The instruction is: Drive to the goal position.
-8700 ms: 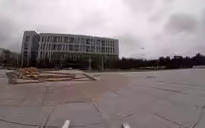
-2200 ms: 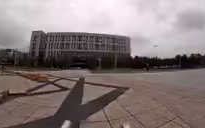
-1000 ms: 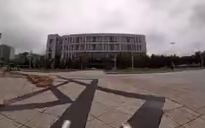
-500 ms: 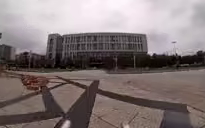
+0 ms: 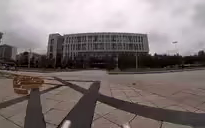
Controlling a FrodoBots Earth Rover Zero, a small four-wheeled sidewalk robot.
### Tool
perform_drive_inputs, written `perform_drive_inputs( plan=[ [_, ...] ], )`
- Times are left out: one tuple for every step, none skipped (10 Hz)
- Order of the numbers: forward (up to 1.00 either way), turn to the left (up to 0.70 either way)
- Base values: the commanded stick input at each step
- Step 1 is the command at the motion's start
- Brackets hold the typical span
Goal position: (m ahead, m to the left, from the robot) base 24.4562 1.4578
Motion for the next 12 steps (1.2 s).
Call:
perform_drive_inputs(
  plan=[
    [1.0, 0.0],
    [1.0, 0.0],
    [1.0, 0.0],
    [1.0, 0.0],
    [1.0, 0.0],
    [1.0, 0.0],
    [1.0, 0.0],
    [1.0, 0.0],
    [1.0, 0.0],
    [1.0, 0.0],
    [1.0, 0.0],
    [1.0, 0.0]
  ],
)
